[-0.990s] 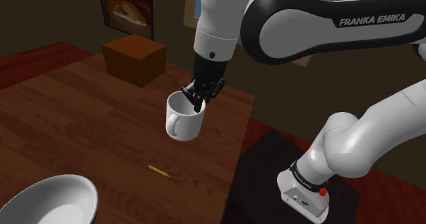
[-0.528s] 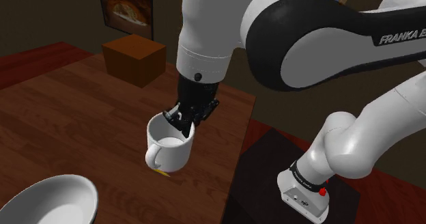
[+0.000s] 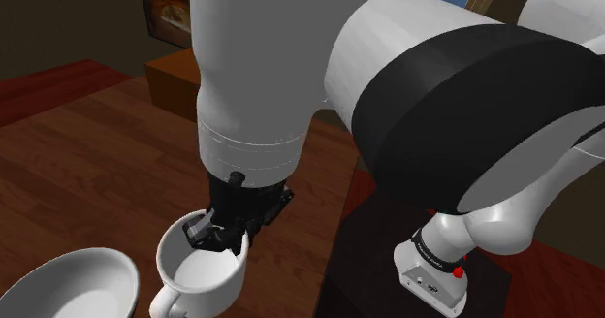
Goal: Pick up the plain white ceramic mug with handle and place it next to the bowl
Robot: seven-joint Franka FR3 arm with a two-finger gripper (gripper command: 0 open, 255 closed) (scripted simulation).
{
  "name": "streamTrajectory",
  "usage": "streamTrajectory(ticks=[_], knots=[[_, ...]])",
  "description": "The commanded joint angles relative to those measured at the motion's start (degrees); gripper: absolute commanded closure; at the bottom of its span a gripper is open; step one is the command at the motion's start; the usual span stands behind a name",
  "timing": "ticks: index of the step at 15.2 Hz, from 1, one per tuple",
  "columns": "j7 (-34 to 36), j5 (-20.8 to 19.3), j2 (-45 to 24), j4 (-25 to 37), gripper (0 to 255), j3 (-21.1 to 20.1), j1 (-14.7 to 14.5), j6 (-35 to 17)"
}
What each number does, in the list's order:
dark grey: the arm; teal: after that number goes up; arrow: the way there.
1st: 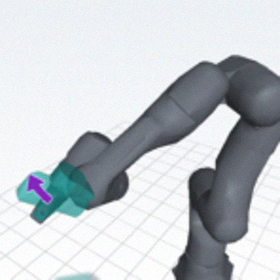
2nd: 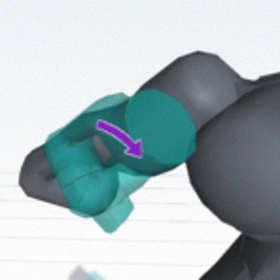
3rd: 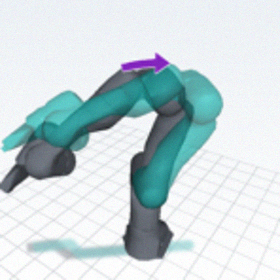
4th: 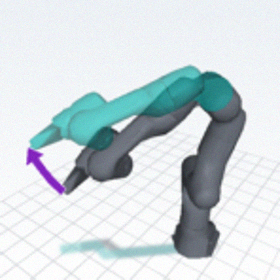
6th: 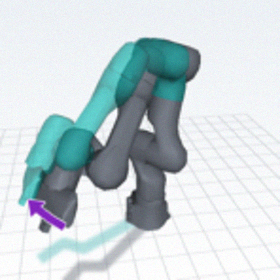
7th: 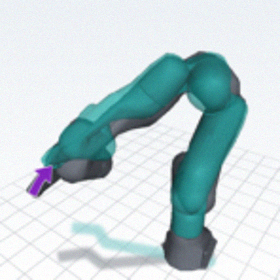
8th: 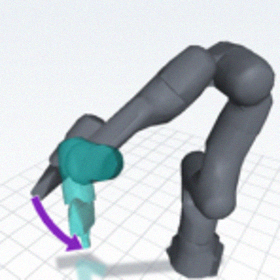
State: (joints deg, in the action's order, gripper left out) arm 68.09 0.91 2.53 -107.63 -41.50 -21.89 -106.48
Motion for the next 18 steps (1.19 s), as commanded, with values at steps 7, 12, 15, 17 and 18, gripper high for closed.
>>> streamTrajectory(ticks=[7,12,15,17,18], knots=[[3.4,-2.3,-3.2,-1.6,255,-1.4,-1.1,-4.1],[4.1,-3.1,-4.3,-4.6,255,-1.4,-1.3,-7.8],[4.6,-3.8,-5.1,-6.2,255,-1.5,-1.4,-10.0],[5.0,-4.3,-5.7,-7.2,255,-1.5,-1.5,-11.4],[5.2,-4.6,-6.1,-7.7,255,-1.5,-1.5,-12.1]])
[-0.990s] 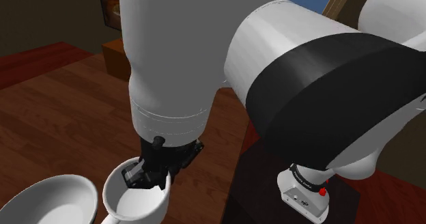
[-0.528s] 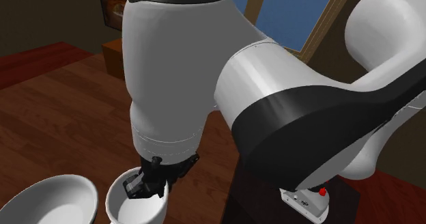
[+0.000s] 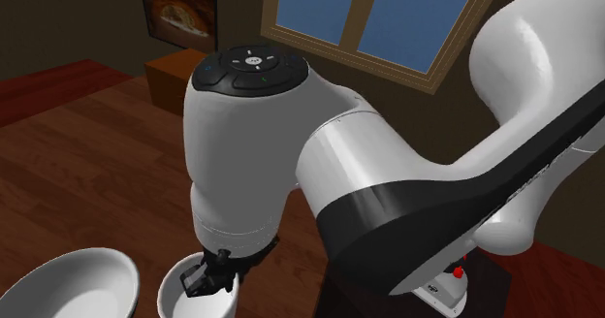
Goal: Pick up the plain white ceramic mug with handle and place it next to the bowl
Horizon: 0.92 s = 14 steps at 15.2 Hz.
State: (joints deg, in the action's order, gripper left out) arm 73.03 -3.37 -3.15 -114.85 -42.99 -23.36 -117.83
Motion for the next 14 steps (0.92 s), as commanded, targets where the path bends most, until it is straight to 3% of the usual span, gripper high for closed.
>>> streamTrajectory(ticks=[1,14], knots=[[0.4,-0.6,-0.7,-0.9,255,0.0,-0.1,-1.5],[4.2,-5.9,-6.4,-5.9,255,0.8,-1.2,-10.4]])
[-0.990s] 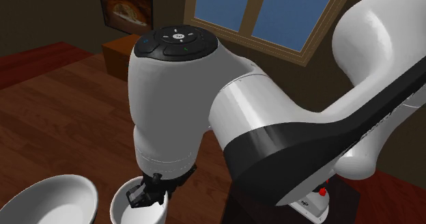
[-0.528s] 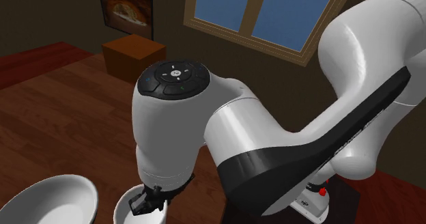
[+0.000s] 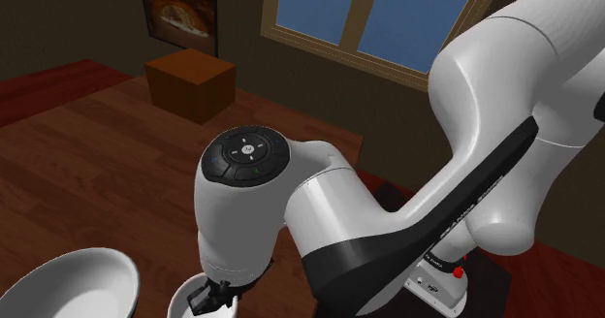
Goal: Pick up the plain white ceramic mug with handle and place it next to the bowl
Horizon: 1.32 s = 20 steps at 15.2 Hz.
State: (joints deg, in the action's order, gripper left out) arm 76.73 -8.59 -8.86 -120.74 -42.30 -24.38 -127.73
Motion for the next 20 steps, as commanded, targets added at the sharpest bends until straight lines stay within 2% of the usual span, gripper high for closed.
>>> streamTrajectory(ticks=[1,7,8,13,17,20], knots=[[0.5,-0.7,-0.7,0.0,255,0.1,-0.2,-0.5],[0.5,-0.7,-0.7,0.0,255,0.1,-0.2,-0.5],[0.5,-0.7,-0.7,0.0,0,0.1,-0.2,-0.5],[0.5,-0.7,-0.7,0.1,0,0.1,-0.2,-0.5],[-2.4,3.6,3.8,3.3,0,-0.8,0.8,6.0],[-2.4,3.6,3.8,3.3,0,-0.7,0.8,6.0]])
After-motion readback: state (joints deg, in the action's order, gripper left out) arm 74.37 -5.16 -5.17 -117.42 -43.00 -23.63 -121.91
